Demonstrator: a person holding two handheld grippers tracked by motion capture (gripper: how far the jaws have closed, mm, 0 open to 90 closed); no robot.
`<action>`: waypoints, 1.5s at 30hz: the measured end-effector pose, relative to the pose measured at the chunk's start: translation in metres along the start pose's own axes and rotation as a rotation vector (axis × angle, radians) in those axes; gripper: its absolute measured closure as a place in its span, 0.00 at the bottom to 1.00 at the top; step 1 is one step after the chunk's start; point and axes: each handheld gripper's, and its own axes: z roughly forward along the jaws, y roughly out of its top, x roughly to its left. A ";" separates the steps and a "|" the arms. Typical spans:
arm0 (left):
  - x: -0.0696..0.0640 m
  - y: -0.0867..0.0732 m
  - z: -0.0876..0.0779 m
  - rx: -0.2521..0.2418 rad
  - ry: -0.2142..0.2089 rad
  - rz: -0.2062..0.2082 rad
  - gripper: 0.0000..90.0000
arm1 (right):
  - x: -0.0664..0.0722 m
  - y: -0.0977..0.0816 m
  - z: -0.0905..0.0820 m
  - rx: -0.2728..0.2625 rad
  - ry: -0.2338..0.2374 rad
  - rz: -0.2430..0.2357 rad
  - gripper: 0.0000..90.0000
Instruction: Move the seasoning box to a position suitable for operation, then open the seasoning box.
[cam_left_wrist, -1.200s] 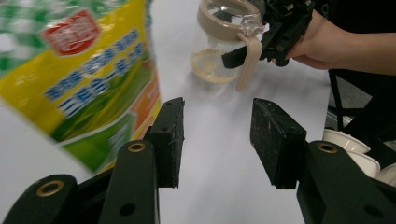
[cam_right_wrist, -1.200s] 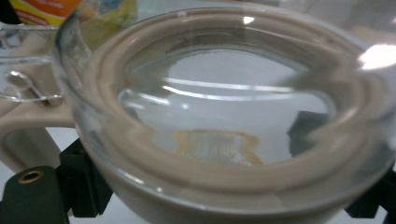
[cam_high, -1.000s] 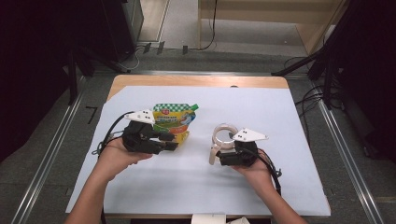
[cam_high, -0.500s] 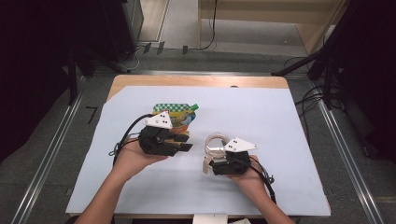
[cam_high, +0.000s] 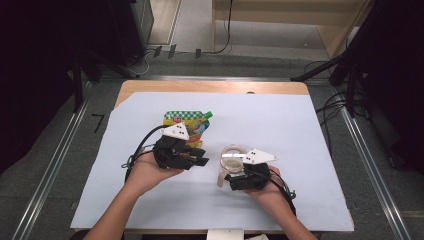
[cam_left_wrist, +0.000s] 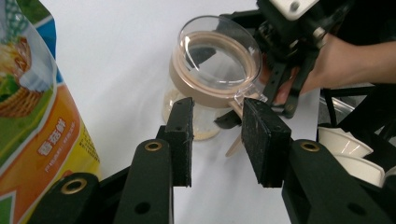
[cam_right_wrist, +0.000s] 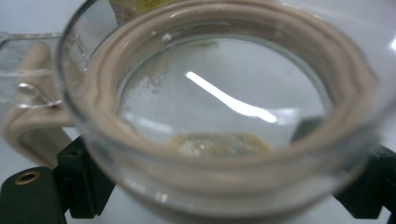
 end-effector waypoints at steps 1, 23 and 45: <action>0.001 0.000 0.000 -0.004 -0.005 -0.002 0.74 | 0.000 0.000 -0.003 0.004 0.003 -0.006 0.13; -0.009 -0.008 0.027 0.050 -0.047 0.000 0.90 | -0.014 0.004 -0.085 -0.034 0.015 0.011 0.74; -0.013 -0.020 0.057 0.118 -0.024 -0.002 0.99 | -0.010 0.005 -0.069 0.049 0.057 0.106 1.00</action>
